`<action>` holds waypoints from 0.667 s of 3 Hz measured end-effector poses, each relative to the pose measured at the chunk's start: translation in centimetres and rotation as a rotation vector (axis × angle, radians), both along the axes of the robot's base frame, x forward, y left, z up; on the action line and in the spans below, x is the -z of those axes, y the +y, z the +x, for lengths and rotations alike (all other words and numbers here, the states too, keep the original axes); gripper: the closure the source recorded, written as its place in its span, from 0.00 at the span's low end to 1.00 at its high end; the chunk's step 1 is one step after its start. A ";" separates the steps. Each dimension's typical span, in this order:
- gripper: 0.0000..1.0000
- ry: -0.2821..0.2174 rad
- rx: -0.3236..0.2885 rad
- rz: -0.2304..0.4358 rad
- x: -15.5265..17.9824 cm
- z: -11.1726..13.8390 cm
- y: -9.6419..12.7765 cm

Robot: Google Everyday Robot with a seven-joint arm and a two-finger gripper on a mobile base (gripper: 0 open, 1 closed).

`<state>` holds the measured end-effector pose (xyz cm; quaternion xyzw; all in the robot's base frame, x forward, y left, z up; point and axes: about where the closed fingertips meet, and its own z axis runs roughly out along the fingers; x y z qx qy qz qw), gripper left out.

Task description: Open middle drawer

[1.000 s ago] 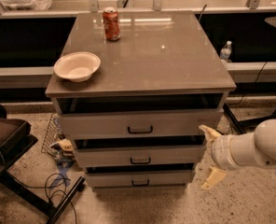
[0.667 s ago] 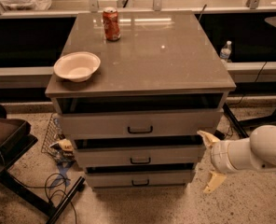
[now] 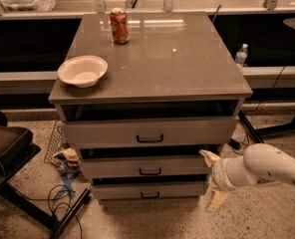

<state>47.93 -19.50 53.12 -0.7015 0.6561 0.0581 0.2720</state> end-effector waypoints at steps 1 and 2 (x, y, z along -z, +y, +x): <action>0.00 0.030 0.014 0.029 3.3 1.0 1.4; 0.00 0.056 0.019 0.073 7.2 2.7 2.7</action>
Offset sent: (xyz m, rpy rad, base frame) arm 0.0580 0.0415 -0.1272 0.1412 0.0836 -0.0333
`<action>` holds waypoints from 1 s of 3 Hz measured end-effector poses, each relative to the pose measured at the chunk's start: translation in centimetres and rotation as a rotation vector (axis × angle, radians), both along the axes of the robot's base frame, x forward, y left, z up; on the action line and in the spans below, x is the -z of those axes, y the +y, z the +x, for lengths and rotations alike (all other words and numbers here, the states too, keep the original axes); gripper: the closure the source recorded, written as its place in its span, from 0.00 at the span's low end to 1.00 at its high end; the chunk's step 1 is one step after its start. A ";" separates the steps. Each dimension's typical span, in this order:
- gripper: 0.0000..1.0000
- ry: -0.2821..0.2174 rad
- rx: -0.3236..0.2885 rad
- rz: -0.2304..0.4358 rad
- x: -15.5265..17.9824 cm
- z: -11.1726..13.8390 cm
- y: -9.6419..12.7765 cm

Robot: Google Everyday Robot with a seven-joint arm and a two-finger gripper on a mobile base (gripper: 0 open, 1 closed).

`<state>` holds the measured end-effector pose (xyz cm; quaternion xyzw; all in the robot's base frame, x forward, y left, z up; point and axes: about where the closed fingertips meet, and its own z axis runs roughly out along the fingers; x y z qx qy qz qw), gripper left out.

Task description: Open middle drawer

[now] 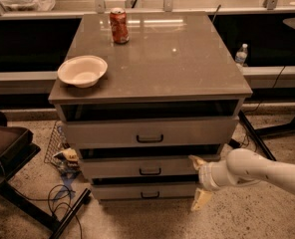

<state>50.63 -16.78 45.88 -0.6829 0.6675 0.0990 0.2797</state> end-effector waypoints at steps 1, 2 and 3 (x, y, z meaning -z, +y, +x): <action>0.00 0.002 0.003 0.041 2.7 2.4 1.3; 0.00 -0.021 0.008 0.050 3.2 4.5 1.7; 0.00 -0.076 0.020 0.025 1.6 6.8 0.8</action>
Offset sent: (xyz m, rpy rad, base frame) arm 0.0772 0.0172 -0.0302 0.0519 -0.0673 -0.0215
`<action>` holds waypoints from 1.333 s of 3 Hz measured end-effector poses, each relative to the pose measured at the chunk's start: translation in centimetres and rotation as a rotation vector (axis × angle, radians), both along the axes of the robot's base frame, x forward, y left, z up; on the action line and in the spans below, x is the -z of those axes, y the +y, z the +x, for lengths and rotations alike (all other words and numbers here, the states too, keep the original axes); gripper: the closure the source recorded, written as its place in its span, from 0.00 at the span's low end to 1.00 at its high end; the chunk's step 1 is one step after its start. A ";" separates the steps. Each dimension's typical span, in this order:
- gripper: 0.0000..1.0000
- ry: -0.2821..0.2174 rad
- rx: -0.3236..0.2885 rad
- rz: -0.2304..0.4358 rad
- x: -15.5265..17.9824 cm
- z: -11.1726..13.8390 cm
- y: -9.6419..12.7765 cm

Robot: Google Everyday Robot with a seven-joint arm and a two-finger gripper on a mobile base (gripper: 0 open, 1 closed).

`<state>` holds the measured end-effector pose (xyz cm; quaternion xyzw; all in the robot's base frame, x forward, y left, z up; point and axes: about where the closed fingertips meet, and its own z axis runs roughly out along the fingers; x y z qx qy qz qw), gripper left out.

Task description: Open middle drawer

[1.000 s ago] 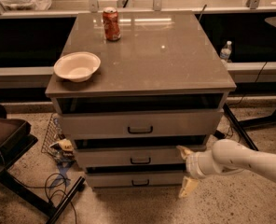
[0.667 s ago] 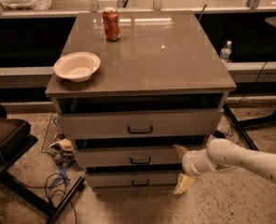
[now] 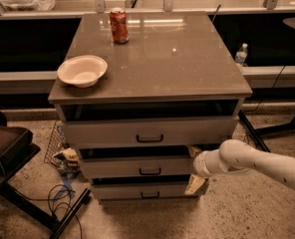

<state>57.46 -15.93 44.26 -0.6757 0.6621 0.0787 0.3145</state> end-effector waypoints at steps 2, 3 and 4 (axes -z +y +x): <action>0.13 0.024 -0.019 -0.017 1.4 -0.1 0.9; 0.36 0.027 -0.024 -0.017 1.6 -0.1 1.2; 0.59 0.030 -0.026 -0.016 1.7 -0.2 1.3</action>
Offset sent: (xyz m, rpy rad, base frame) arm -0.0019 0.0233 -0.0411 -0.0554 0.0697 0.0530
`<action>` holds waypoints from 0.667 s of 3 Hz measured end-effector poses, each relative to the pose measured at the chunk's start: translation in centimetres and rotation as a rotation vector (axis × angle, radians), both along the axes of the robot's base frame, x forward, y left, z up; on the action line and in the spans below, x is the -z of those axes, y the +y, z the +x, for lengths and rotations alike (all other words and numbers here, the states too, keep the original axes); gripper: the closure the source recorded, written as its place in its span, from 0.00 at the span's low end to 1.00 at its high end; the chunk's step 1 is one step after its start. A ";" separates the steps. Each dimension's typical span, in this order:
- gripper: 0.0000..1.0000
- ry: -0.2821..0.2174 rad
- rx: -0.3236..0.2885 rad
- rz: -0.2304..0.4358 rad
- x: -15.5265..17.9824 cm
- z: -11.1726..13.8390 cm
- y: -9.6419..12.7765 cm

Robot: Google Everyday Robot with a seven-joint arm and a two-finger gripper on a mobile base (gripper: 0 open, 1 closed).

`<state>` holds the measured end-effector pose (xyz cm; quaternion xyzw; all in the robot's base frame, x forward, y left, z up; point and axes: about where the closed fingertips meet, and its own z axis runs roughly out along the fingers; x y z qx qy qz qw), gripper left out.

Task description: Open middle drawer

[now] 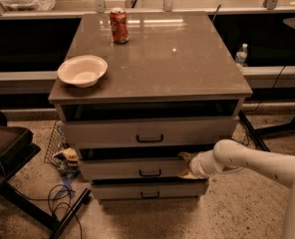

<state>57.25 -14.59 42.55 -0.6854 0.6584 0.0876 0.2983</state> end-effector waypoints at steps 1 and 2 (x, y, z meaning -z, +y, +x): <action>0.82 0.002 -0.002 0.001 0.1 -0.1 0.1; 1.00 0.002 -0.002 0.001 -0.3 -0.1 0.1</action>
Offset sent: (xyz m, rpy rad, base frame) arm -0.0006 0.0012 -0.0009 0.0010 0.0018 0.0016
